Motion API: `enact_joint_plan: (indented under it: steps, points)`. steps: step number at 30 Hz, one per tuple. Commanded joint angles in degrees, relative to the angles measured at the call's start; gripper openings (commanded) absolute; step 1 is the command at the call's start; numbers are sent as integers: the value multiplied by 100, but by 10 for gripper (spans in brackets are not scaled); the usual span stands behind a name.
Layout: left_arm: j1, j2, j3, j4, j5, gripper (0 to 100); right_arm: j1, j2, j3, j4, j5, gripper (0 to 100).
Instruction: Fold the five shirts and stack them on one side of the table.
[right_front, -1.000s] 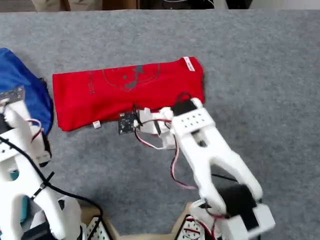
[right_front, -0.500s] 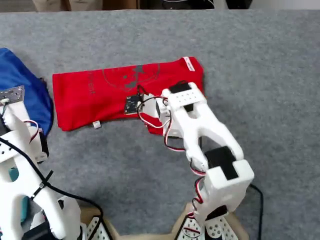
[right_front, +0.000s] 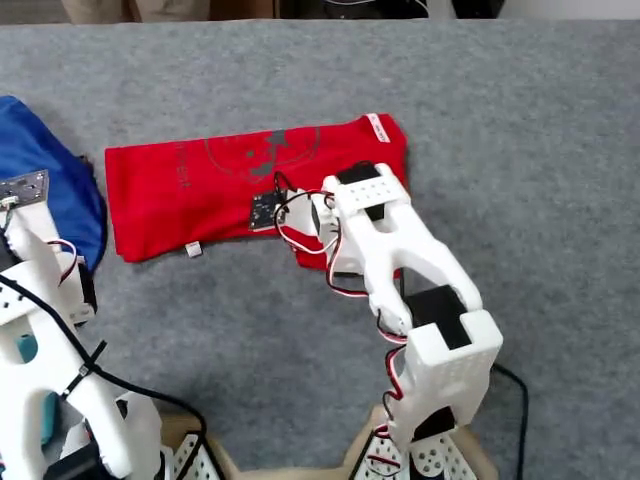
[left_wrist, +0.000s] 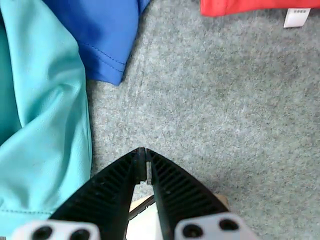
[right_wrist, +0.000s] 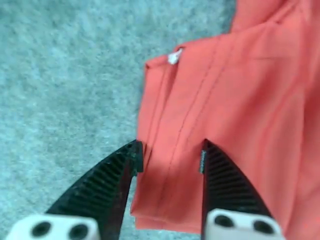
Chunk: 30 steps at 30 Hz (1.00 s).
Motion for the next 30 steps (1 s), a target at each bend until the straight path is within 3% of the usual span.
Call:
enact_joint_plan:
  steps: [1,4,11,20,30]
  points:
    - [-70,-127,-79,9,-26,20,136,110,163,237,62,206]
    - [-79,-136,-88,9,-26,20,145,110,356,299,53,179]
    - [-88,-136,-176,193,-35,20,127,84,488,255,53,5]
    - [-88,-136,-360,325,-35,20,171,66,453,105,44,5]
    - [-53,-136,-369,325,-35,20,435,-505,-646,97,44,4]
